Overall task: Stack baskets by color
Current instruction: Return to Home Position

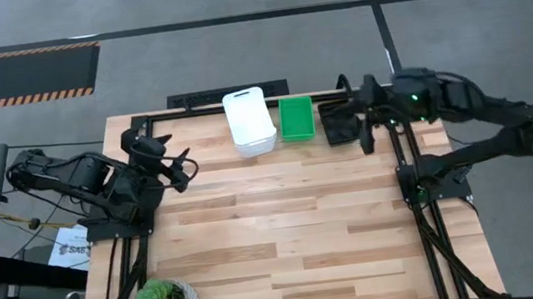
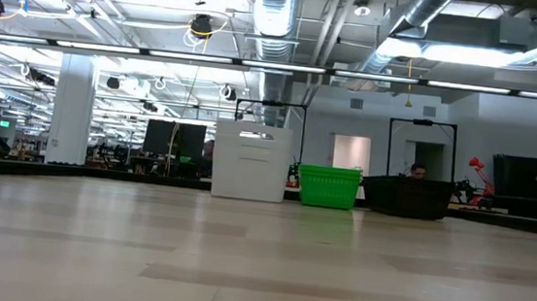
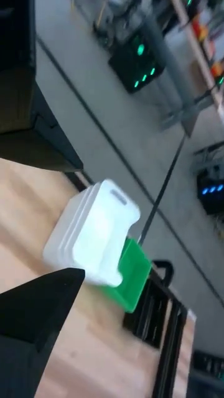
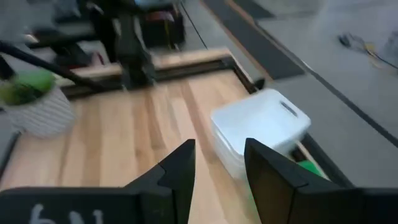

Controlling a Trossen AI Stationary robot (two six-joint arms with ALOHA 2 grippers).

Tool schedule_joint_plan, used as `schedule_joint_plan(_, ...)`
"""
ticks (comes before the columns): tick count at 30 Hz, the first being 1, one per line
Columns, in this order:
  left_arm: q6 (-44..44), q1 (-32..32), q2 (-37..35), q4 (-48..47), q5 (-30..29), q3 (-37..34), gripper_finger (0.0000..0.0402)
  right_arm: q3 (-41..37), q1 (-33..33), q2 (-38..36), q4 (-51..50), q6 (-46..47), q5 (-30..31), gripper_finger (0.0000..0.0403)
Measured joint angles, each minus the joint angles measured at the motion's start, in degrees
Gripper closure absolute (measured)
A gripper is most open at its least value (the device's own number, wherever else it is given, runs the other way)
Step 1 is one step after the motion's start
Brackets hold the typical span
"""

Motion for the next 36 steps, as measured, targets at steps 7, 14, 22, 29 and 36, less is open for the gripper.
schedule_joint_plan(7, 7.39, -2.61, -5.57, 11.33, 7.7, -0.09, 0.0145, -34.11, 0.02, -17.75, 37.01, 6.13, -10.28, 0.0244)
schedule_joint_plan(14, 30.26, -1.08, -15.13, 41.21, 28.27, -6.38, 0.0145, -58.55, 1.15, -23.86, 71.79, 14.91, -13.91, 0.0243)
schedule_joint_plan(22, 32.78, 2.17, -36.79, 50.36, 30.35, -20.66, 0.0145, -62.2, 1.0, -32.21, 72.36, 17.91, -14.64, 0.0244)
schedule_joint_plan(29, 28.09, 2.19, -50.67, 51.1, 32.0, -30.58, 0.0145, -57.99, -1.29, -48.02, 60.2, 19.73, -14.47, 0.0243)
schedule_joint_plan(36, 25.79, 2.19, -58.03, 51.68, 34.79, -35.87, 0.0145, -60.79, 0.91, -53.7, 55.74, 20.63, -9.17, 0.0244)
